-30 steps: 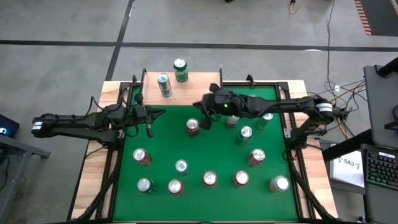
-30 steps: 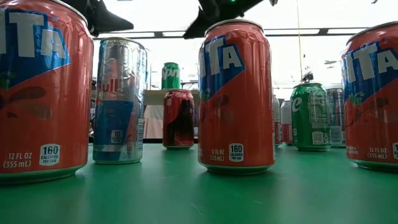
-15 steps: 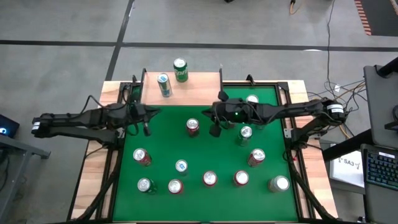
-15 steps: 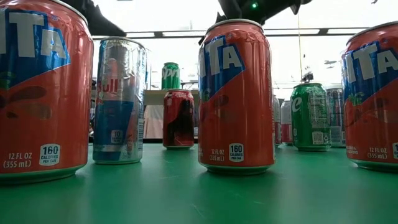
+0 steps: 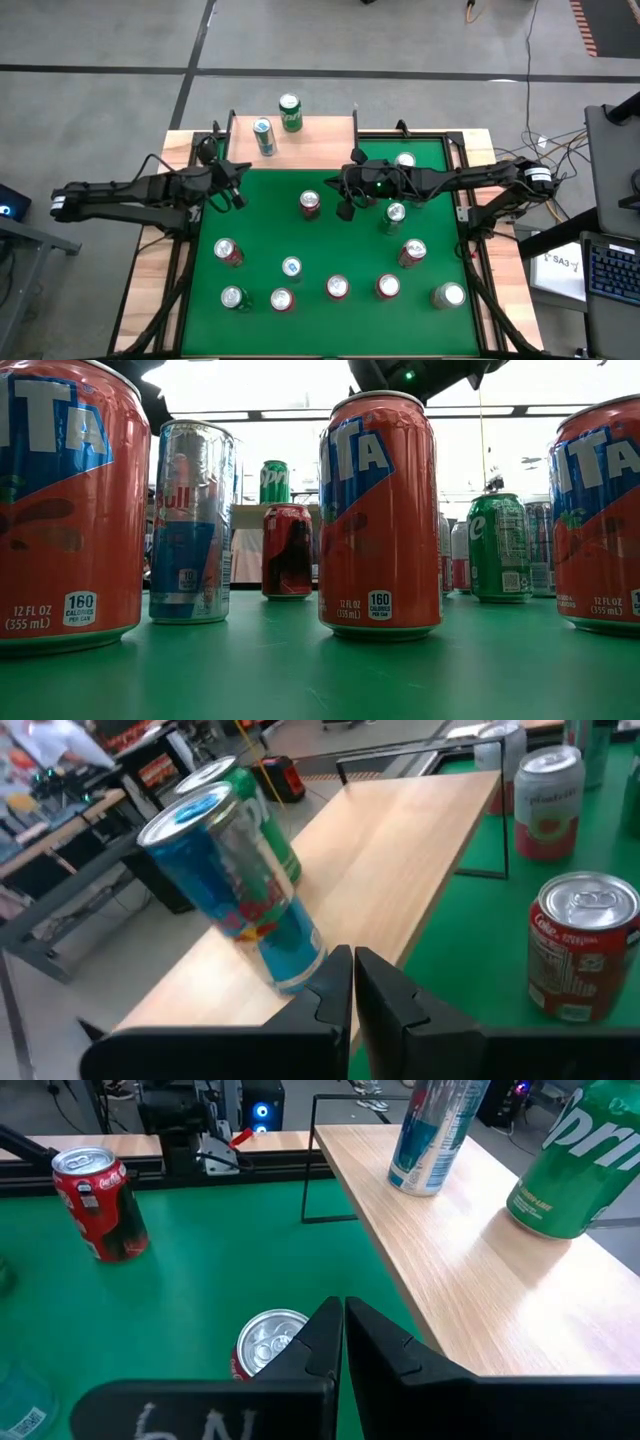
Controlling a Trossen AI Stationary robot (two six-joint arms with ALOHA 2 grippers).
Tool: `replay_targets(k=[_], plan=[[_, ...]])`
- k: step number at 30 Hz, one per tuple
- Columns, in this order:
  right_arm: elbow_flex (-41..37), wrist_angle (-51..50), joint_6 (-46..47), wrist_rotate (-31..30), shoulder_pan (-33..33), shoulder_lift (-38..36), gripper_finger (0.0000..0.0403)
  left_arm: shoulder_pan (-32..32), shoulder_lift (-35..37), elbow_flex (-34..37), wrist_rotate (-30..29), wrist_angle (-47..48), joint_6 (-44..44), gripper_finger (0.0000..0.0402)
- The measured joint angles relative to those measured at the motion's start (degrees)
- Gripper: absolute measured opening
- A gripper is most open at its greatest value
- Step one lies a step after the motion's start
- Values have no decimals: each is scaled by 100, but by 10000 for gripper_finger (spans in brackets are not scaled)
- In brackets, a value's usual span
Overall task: Place canned beverage on shelf
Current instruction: Put the red can on the shelf
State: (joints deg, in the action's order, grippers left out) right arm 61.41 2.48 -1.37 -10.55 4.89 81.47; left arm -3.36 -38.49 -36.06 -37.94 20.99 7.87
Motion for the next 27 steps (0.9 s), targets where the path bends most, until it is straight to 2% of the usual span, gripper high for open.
replay_targets(k=[10,16,21,27], plan=[[-2,-4,-7,-2,0,18,9,-356,-513,7,189,-755,725,0],[-2,-7,-9,-2,0,18,9,-847,-773,7,1124,-879,808,0],[-2,-7,-11,-2,0,18,9,-1287,-942,7,1409,-961,961,0],[-7,-7,-11,-2,0,18,9,-1842,-1145,7,2064,-1401,1002,0]])
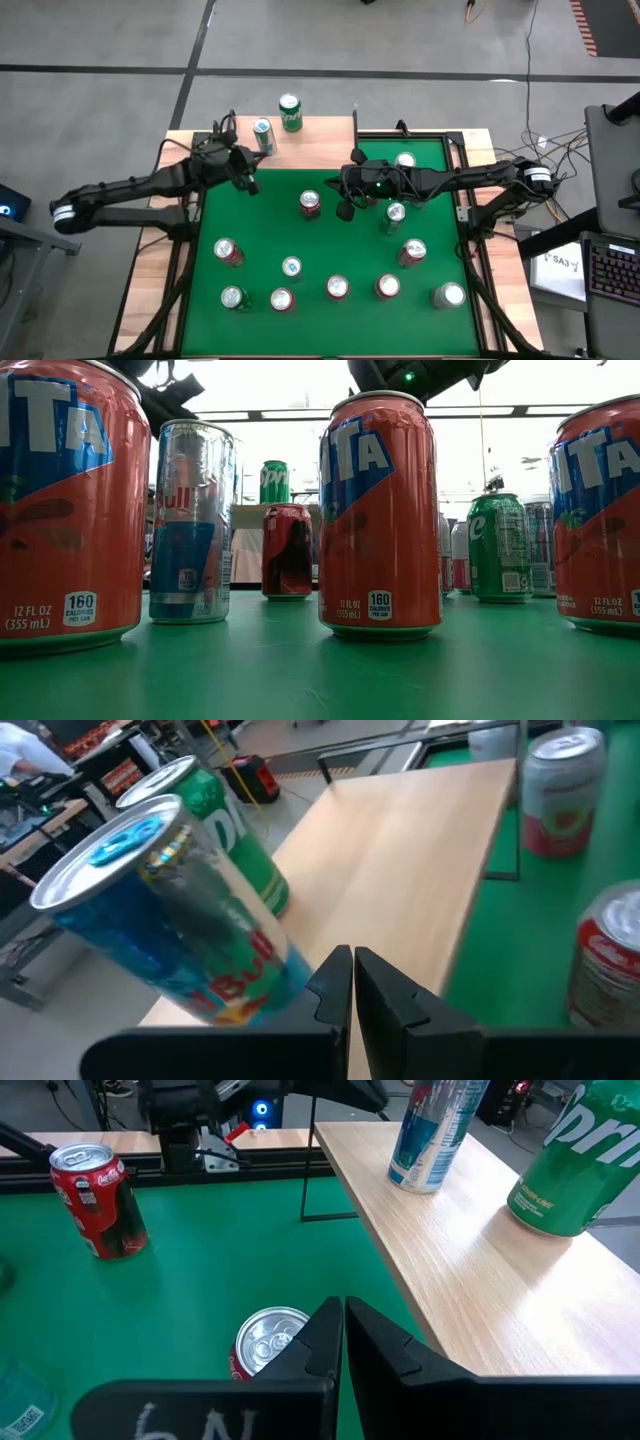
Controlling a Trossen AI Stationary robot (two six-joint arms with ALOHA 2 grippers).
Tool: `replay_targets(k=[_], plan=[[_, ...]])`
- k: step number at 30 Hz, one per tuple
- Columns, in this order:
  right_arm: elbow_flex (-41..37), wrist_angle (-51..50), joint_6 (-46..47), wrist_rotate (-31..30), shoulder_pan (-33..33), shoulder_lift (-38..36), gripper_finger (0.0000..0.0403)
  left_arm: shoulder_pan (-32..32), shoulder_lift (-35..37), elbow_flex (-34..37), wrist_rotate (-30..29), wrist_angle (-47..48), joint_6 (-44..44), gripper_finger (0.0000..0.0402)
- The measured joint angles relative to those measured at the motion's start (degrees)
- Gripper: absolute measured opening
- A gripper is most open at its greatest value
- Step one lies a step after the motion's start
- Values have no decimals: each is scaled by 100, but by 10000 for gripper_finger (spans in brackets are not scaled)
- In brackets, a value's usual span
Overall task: Place canned beverage on shelf
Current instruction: Put the red can on the shelf
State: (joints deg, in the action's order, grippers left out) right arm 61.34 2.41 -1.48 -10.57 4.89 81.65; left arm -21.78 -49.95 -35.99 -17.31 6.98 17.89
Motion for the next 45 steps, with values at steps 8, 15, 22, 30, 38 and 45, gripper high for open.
replay_targets(k=[8,15,22,30,38,45], plan=[[-44,-4,-2,0,0,0,9,-445,-232,0,36,-289,61,0],[-108,-5,-1,-1,0,0,9,-544,-535,2,47,-686,70,0],[-148,-4,27,-2,0,0,9,-668,-802,2,43,-838,70,0],[-154,-2,36,-1,0,0,9,-900,-962,2,40,-939,94,0],[-161,-3,14,-1,2,0,9,-1069,-960,2,38,-957,140,0],[-161,-2,-4,-2,2,0,9,-1073,-933,2,38,-899,142,0]])
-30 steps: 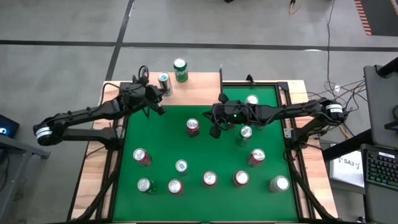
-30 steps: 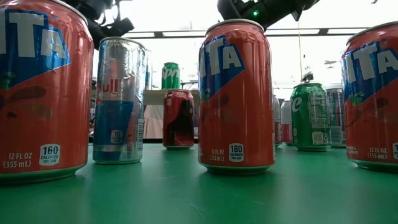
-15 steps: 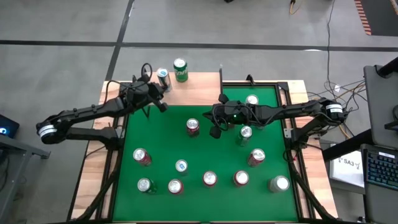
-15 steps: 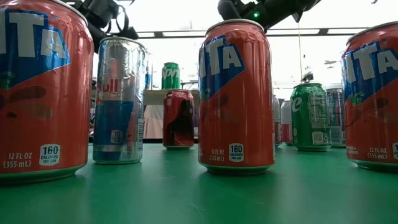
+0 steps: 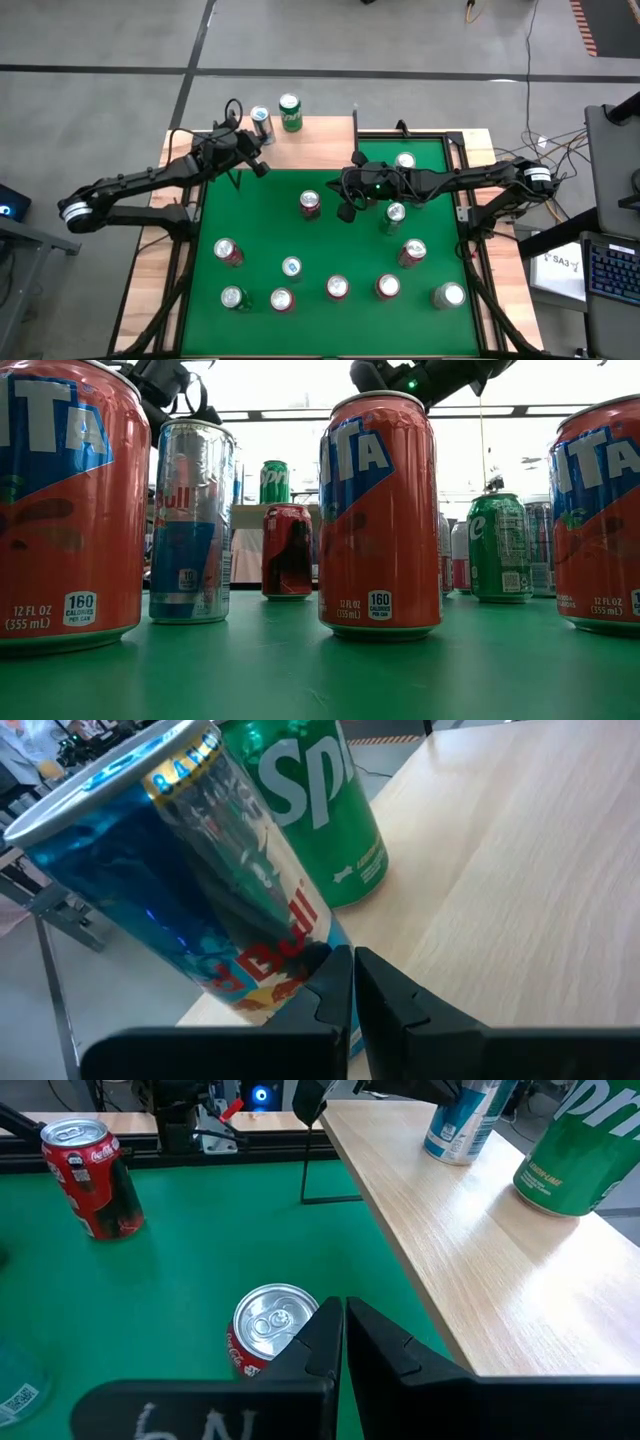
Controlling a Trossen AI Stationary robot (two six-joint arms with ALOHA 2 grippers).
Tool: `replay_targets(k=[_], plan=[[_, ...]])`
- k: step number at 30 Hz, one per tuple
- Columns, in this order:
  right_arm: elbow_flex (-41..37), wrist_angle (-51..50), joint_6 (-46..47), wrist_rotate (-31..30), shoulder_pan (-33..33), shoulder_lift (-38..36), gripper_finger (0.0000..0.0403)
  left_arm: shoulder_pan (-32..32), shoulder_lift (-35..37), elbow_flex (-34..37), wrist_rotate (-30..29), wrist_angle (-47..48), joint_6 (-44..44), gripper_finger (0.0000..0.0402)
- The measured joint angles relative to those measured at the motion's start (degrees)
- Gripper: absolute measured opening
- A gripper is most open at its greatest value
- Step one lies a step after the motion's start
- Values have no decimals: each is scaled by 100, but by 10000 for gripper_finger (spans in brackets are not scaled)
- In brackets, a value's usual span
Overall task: Place canned beverage on shelf
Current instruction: Put the red can on the shelf
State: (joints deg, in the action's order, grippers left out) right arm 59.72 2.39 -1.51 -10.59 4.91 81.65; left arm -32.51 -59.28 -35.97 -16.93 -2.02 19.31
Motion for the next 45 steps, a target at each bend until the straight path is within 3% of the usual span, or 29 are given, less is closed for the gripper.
replay_targets(k=[10,32,45], plan=[[0,0,-80,2,44,0,9,-4,362,0,-2,362,-26,0],[-78,0,-105,2,65,1,9,-262,124,0,0,-164,101,0],[-90,4,-105,1,74,2,9,-258,124,0,106,15,-83,0]])
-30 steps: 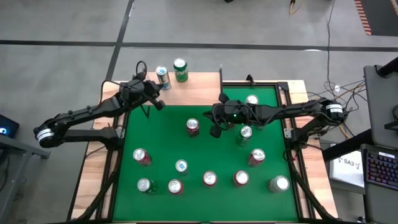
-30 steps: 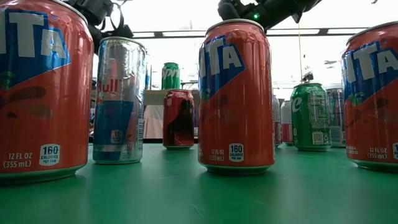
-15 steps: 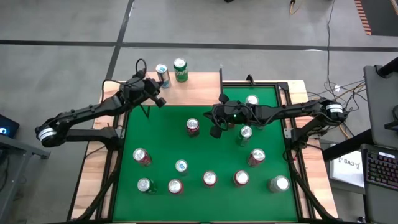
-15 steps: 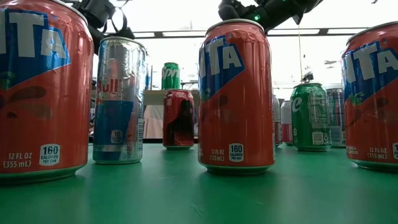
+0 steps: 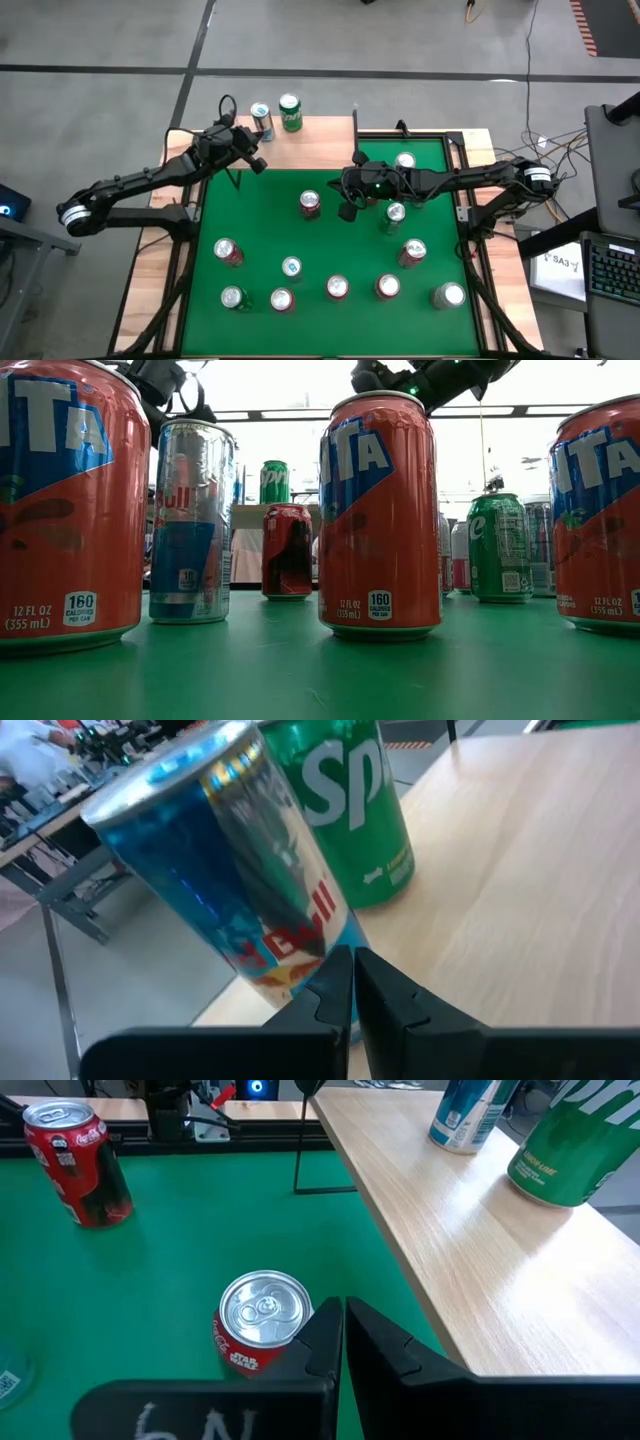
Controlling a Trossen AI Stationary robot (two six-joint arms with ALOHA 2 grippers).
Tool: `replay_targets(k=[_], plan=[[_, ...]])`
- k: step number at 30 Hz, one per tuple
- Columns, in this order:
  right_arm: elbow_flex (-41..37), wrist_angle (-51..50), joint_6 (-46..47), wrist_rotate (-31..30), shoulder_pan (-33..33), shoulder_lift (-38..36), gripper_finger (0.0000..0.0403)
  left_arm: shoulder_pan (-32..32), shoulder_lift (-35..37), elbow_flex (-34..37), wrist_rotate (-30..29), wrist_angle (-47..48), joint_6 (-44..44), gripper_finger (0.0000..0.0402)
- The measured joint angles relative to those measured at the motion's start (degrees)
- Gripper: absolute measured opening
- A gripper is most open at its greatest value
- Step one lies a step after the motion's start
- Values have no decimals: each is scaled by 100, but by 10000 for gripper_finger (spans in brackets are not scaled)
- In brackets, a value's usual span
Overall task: Place canned beverage on shelf
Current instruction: Put the red can on the shelf
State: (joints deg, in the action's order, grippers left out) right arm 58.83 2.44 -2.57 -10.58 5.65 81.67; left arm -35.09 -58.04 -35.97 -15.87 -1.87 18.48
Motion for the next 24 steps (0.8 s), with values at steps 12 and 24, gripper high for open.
replay_targets(k=[12,24], plan=[[0,0,0,1,0,0,9,0,2,0,1,332,-252,0],[0,0,60,1,0,0,9,0,4,0,1,325,-315,0]])
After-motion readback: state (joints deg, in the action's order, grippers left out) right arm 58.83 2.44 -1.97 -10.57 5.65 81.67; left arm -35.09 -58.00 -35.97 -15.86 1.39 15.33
